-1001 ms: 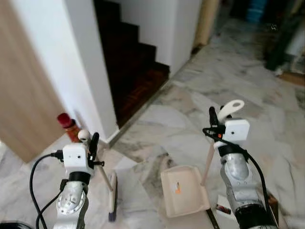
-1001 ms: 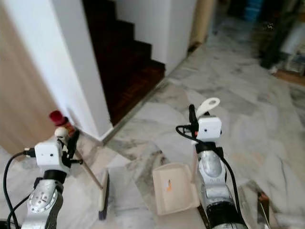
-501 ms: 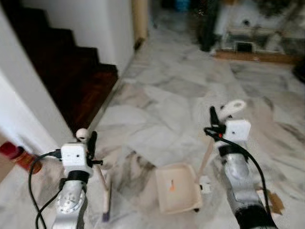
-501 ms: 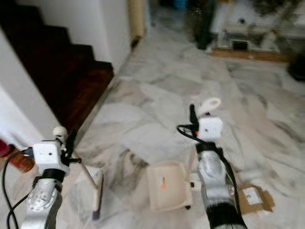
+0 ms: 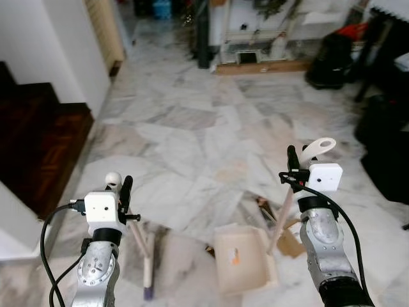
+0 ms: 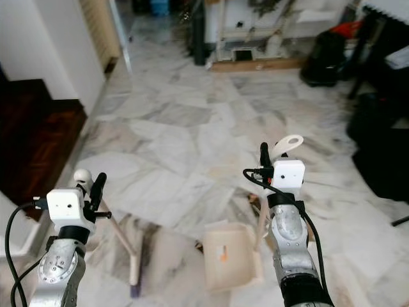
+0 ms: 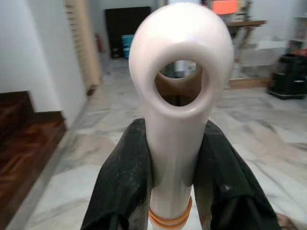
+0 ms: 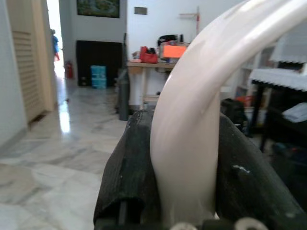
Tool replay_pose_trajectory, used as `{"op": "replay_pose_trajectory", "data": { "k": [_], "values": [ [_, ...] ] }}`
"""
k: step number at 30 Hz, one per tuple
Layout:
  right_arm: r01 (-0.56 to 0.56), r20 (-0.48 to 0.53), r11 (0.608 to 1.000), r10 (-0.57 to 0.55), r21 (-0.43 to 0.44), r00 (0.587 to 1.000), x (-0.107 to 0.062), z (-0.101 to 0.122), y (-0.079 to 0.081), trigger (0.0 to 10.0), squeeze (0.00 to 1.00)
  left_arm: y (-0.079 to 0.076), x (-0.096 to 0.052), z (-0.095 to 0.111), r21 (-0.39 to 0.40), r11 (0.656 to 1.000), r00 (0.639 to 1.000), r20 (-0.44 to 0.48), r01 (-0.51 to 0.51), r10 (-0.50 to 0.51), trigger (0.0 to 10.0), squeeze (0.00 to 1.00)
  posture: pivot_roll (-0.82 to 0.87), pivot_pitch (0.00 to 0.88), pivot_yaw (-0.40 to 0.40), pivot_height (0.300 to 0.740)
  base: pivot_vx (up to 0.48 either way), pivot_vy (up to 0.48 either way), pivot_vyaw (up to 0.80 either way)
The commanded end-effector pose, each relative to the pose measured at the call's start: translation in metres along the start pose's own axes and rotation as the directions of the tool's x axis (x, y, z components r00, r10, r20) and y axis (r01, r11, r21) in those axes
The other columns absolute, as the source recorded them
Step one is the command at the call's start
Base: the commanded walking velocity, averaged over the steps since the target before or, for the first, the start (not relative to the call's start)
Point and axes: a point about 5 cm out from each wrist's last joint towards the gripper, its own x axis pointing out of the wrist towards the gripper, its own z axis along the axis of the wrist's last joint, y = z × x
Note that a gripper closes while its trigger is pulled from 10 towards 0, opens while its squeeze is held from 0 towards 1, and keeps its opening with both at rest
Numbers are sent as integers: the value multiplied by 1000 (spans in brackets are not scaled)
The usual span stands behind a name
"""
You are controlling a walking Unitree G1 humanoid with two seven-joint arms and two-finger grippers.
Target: Sweep floor
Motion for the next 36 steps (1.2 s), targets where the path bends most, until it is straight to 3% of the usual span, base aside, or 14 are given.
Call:
{"op": "replay_pose_trajectory", "data": {
  "k": [1,13,22,36],
  "values": [
    [6,48,1000,-7,18,999,6,10,1,10000,0,3,3,6,13,1000,999,34,-7,7,10000,0,90,9,53,740,0,0,-800],
    [-2,51,1000,2,14,999,5,11,2,10000,0,2,2,6,4,1000,999,33,3,-3,10000,0,90,10,53,740,0,0,-800],
    [-41,73,999,41,-7,996,5,12,9,10000,0,2,3,5,1,1000,1000,30,7,-7,10000,0,89,0,54,740,0,0,0],
    [-40,74,999,40,-11,996,4,12,9,10000,0,0,4,5,-3,1000,1000,27,11,-10,10000,0,90,4,54,740,0,0,782]
  ]
}}
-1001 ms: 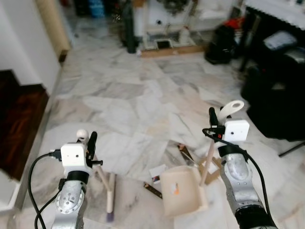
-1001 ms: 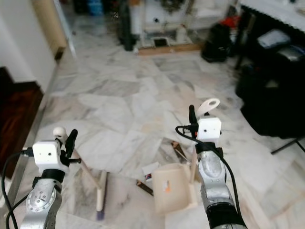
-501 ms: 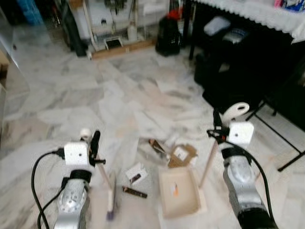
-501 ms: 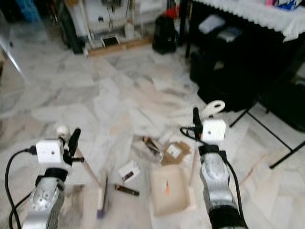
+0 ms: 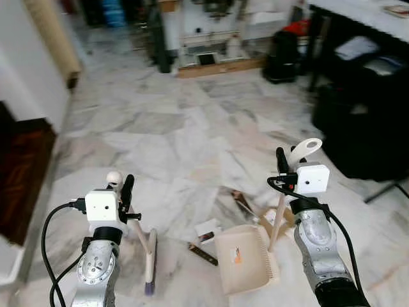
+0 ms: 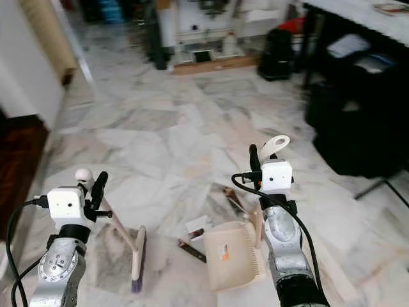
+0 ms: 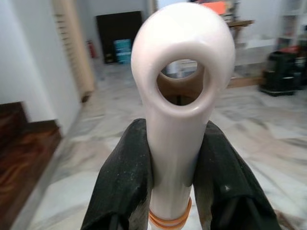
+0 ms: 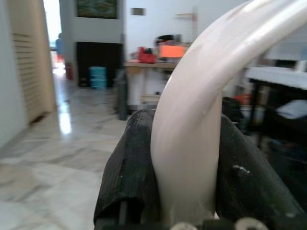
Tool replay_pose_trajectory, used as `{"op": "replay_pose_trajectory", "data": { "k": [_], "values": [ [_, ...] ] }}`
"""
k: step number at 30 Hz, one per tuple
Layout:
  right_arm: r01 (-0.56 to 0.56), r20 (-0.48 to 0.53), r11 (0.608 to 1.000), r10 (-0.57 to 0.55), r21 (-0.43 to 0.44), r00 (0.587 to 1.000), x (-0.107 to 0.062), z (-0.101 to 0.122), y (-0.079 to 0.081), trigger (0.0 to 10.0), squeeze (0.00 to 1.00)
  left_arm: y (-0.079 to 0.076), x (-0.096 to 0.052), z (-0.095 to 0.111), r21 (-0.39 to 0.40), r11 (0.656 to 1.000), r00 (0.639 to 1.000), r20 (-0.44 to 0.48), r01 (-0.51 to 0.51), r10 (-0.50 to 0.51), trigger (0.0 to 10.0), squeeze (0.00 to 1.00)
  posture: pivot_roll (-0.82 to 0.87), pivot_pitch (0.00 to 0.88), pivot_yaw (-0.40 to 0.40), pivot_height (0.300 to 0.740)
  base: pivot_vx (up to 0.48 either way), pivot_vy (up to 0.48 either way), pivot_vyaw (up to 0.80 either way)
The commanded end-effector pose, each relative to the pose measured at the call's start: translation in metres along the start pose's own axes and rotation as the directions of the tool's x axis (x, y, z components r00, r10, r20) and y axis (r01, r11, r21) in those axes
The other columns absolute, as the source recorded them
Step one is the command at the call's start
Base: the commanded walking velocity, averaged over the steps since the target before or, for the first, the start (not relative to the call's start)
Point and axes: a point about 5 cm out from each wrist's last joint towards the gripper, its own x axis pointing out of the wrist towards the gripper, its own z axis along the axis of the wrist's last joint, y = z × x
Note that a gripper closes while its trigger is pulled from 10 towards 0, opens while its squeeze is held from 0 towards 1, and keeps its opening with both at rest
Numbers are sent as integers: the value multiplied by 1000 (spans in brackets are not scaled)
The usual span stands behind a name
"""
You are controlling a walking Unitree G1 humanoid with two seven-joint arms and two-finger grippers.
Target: Sweep floor
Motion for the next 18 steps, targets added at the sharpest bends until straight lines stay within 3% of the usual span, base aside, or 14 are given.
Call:
{"op": "replay_pose_trajectory", "data": {
  "k": [1,3,15,18],
  "values": [
    [0,69,1000,0,1,998,7,13,0,10000,0,1,1,3,-2,1000,1000,19,-2,2,10000,0,90,4,54,740,0,0,725],
    [0,67,1000,-1,3,998,6,12,-1,10000,0,1,1,4,-2,1000,1000,20,-1,1,10000,0,90,8,55,740,0,0,628],
    [-7,76,1000,6,9,997,7,14,1,10000,0,2,1,3,3,1000,1000,10,-4,4,10000,0,91,12,53,740,0,0,0],
    [-20,79,1000,22,-17,997,7,14,3,10000,0,2,1,3,5,1000,1000,11,-6,6,10000,0,87,14,53,740,0,0,748]
  ]
}}
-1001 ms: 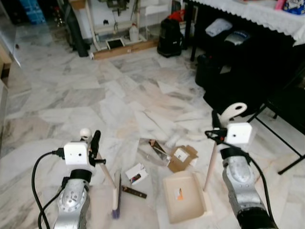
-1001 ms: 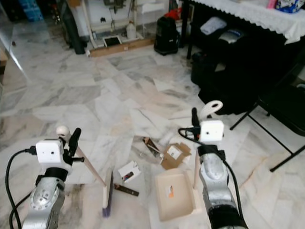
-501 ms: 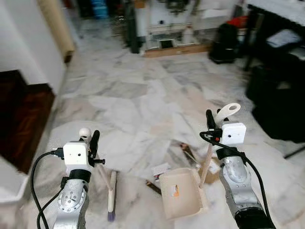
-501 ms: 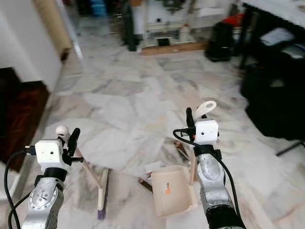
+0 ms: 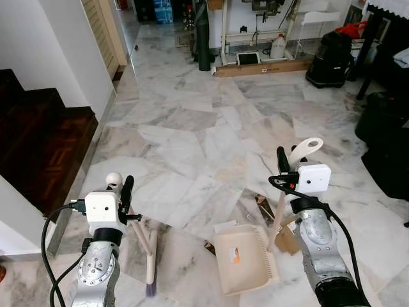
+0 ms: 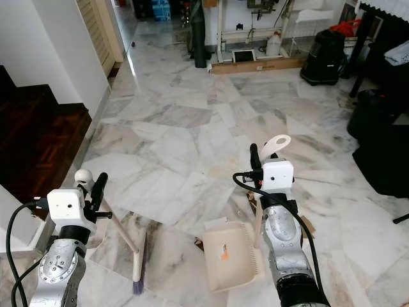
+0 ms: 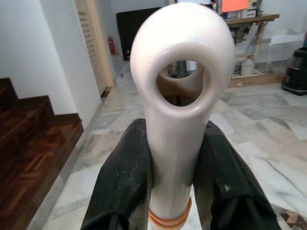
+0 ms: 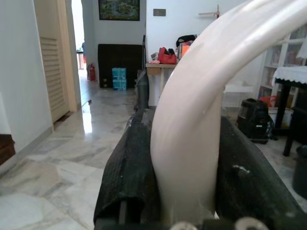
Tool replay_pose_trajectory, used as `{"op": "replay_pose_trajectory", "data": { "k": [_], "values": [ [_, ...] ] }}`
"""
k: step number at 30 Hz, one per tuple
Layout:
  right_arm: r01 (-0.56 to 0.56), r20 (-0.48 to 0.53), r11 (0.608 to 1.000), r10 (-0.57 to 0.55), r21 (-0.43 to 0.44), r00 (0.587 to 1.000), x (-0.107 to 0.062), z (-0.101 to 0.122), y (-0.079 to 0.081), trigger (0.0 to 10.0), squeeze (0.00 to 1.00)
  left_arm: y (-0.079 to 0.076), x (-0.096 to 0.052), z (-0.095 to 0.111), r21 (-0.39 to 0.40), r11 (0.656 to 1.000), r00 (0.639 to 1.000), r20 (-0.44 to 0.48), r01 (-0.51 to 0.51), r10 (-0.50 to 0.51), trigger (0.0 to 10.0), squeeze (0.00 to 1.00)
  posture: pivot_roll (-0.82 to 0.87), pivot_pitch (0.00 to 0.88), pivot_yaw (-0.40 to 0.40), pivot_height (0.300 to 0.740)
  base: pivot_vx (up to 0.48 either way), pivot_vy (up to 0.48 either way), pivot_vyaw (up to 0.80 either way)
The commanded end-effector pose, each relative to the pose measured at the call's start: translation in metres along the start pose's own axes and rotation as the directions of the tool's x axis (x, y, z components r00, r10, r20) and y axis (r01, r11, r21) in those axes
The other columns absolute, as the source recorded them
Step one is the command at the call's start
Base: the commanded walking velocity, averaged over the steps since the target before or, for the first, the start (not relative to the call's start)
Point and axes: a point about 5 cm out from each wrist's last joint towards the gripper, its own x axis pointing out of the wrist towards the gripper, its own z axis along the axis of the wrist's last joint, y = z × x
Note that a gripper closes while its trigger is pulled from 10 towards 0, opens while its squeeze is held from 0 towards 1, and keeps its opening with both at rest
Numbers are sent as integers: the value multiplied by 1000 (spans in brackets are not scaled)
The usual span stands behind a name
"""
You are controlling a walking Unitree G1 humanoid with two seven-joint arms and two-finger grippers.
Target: Sweep floor
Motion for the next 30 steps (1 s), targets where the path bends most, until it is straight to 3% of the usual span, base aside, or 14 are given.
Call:
{"op": "replay_pose_trajectory", "data": {
  "k": [1,18,30],
  "values": [
    [-20,67,1000,20,1,998,6,12,6,10000,0,4,1,3,7,1000,1000,10,-12,12,10000,0,88,13,53,740,0,0,681],
    [-21,73,999,19,38,997,6,13,7,10000,0,5,0,3,9,1000,1000,11,-14,13,10000,0,90,19,56,740,0,0,40],
    [-26,73,999,23,42,997,7,13,9,10000,0,4,0,3,12,1000,1000,8,-14,14,10000,0,92,16,53,740,260,0,0]
  ]
}}
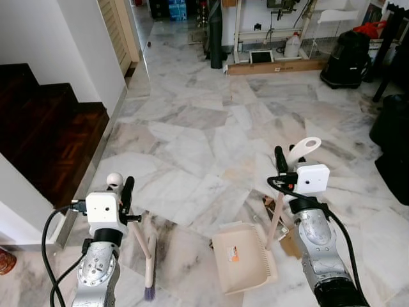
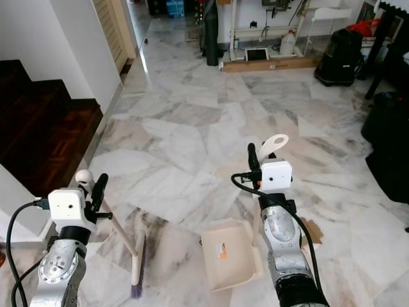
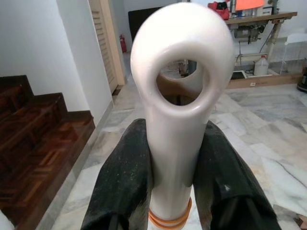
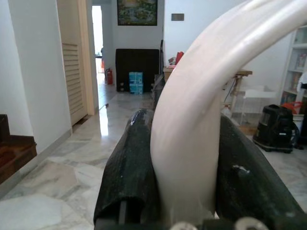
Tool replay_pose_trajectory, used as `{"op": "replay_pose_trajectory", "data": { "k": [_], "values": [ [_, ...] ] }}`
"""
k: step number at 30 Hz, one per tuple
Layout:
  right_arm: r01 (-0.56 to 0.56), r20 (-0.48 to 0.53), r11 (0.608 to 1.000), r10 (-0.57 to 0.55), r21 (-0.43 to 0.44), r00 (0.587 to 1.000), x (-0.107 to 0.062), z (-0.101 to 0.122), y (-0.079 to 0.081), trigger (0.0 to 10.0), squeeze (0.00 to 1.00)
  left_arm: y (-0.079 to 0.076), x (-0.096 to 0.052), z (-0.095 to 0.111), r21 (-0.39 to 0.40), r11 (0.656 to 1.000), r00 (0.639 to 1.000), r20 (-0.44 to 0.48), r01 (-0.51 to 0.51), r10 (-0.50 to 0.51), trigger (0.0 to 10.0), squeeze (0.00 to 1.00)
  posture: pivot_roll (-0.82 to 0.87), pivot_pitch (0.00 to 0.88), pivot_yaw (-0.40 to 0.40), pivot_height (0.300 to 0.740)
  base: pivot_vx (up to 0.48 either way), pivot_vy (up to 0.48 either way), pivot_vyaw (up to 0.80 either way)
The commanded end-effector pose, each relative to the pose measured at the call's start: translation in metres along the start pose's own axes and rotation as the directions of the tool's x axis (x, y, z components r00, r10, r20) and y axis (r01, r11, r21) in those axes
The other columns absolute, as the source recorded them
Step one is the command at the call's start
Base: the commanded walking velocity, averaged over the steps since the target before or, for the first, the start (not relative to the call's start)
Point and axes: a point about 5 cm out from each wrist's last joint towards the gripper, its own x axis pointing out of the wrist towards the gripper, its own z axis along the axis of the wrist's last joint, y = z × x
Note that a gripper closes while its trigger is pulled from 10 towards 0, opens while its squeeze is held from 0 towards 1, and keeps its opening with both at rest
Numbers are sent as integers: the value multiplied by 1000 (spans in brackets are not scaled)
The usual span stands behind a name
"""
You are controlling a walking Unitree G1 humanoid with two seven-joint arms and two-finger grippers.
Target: Sweep floor
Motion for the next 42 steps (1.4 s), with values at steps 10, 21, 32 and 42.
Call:
{"op": "replay_pose_trajectory", "data": {
  "k": [10,21,32,42],
  "values": [
    [-13,60,1000,12,14,998,8,12,4,10000,0,3,3,6,12,1000,1000,26,-11,11,10000,0,93,12,50,740,289,0,0],
    [-8,47,1000,7,12,999,5,9,2,10000,0,1,2,5,9,1000,1000,25,-8,8,10000,0,93,16,49,740,300,0,0],
    [20,10,1000,-20,-3,1000,-1,2,-5,10000,0,0,1,6,0,1000,1000,29,1,-1,10000,0,90,33,48,740,187,0,0],
    [53,-54,998,-54,-22,997,-13,-14,-13,10000,0,-5,3,6,-32,999,999,17,36,-36,10000,0,83,68,47,740,0,0,0]
  ]
}}
